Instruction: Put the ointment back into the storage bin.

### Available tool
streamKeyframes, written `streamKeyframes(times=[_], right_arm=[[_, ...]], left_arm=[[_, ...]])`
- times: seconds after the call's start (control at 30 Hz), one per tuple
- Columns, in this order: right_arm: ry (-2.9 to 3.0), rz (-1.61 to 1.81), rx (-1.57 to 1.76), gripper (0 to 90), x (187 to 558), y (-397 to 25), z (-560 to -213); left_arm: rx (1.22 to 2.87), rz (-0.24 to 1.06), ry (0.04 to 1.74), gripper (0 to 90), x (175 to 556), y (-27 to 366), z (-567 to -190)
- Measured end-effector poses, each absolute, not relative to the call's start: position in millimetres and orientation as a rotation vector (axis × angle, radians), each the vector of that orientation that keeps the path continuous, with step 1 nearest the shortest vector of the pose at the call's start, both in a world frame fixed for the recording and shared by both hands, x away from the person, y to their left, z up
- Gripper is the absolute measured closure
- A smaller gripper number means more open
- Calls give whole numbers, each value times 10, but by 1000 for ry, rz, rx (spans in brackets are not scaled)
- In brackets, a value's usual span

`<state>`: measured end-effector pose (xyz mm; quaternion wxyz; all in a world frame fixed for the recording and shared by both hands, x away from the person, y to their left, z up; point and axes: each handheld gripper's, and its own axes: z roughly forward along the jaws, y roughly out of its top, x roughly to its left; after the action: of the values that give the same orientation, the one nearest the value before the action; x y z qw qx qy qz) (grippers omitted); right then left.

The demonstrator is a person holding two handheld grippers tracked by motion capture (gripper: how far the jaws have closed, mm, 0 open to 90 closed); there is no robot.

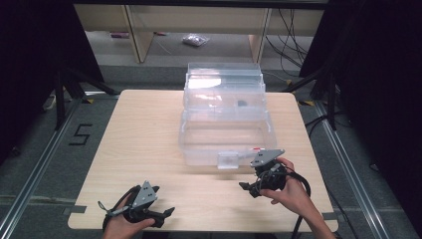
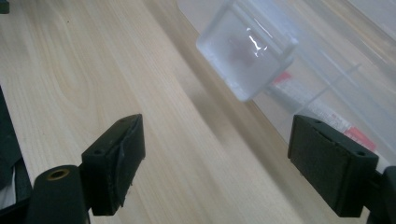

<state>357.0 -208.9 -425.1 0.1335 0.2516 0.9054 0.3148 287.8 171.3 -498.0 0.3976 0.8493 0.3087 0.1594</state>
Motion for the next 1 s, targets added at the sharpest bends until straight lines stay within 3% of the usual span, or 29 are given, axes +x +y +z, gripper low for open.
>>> streamKeyframes(times=[1.0], right_arm=[[2639,960,797,186,3397,-2129,-4621]], left_arm=[[2164,406,769,151,2880,1708,-4969]])
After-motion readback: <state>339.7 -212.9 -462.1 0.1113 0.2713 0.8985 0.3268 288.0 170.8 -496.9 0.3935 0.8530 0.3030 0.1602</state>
